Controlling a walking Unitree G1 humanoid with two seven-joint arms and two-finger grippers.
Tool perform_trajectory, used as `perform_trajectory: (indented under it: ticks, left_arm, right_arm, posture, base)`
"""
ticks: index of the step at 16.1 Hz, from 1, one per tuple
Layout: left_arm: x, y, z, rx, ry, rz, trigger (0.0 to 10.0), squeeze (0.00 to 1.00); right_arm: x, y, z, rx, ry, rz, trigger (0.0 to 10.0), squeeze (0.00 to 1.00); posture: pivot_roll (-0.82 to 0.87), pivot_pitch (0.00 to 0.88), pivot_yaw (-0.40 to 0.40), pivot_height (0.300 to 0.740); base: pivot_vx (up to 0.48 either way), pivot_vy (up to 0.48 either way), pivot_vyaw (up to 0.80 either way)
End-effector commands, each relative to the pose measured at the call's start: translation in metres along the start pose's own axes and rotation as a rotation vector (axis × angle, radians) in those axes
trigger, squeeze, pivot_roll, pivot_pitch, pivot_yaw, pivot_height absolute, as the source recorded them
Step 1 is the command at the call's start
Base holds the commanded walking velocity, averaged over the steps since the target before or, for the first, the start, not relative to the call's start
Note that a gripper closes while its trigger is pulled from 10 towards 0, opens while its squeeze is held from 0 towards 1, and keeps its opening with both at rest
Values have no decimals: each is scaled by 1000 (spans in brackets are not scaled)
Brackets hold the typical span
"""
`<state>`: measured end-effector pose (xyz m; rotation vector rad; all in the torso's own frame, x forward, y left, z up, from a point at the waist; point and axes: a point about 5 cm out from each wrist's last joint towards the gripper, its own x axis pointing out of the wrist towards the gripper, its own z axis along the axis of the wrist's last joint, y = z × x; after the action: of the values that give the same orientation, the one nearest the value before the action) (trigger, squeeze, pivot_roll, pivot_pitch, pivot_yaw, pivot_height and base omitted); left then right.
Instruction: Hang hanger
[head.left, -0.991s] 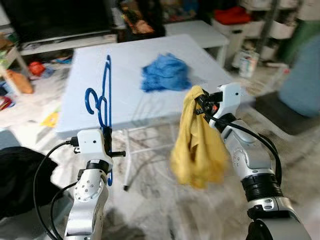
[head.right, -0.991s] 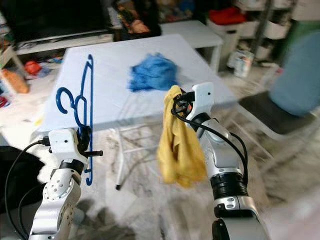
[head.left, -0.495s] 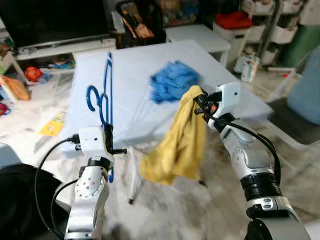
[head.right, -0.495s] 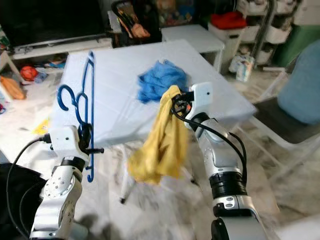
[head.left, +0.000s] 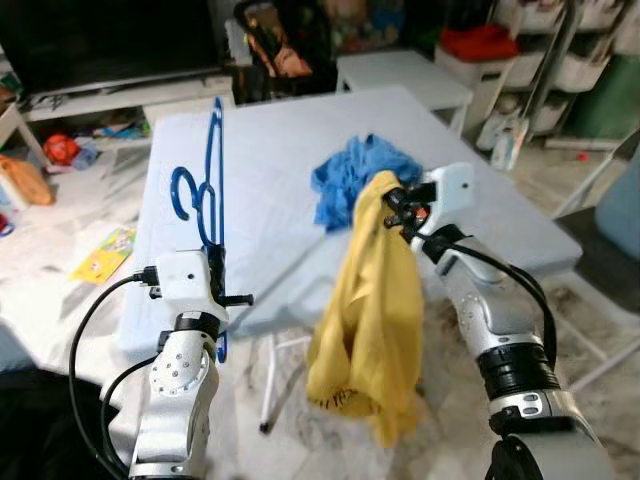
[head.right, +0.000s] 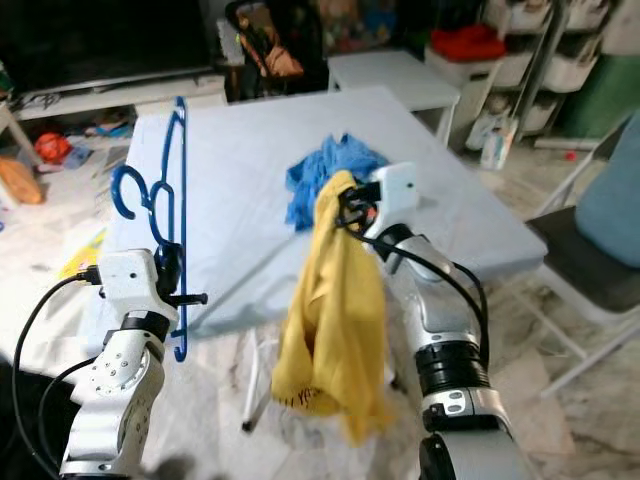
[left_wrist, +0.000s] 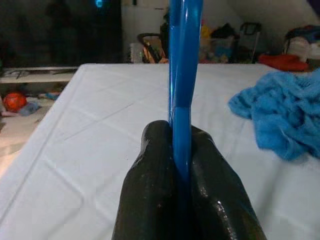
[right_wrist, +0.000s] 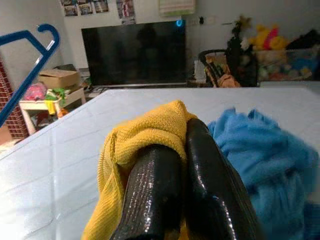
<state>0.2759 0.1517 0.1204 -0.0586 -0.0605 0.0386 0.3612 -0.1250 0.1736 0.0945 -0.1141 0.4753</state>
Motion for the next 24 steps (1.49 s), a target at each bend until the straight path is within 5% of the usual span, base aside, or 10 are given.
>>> perform_trajectory:
  ticks: [1,5,9,12,16,18,20,24]
  left_arm:
    - [2,8,3,21,-13,26,10000,0]
    - [3,10,4,71,-23,65,10000,0]
    - [5,7,1,86,-10,73,10000,0]
    - [6,1,1,86,-6,83,10000,0]
    - [3,3,1,101,-15,128,10000,0]
    - [2,3,1,102,-16,131,10000,0]
    - [1,1,1,81,-16,110,10000,0]
    - [2,-1,0,78,-10,105,10000,0]
  right_arm:
    - [9,10,16,-16,-66,35,10000,0]
    - [16,12,22,3,-80,53,10000,0]
    - [46,27,48,-11,-129,90,10000,0]
    - [87,63,105,107,-255,112,10000,0]
    - [102,96,161,197,-398,181,10000,0]
    - [103,97,158,185,-398,167,10000,0]
    - [101,85,92,25,-152,34,10000,0]
    - [71,39,-1,-84,285,-195,10000,0]
  posture:
    - [-65,0,21,740]
    - [-65,0,22,740]
    - [-75,0,34,740]
    - [-55,0,19,740]
    - [-36,0,-11,740]
    - [-36,0,-13,740]
    - [-38,0,-11,740]
    - [-55,0,-2,740]
  base:
    - [480,0,0]
    - [120,0,0]
    - [0,0,0]
    - [0,0,0]
    - [0,0,0]
    - [0,0,0]
    - [0,0,0]
    - [0,0,0]
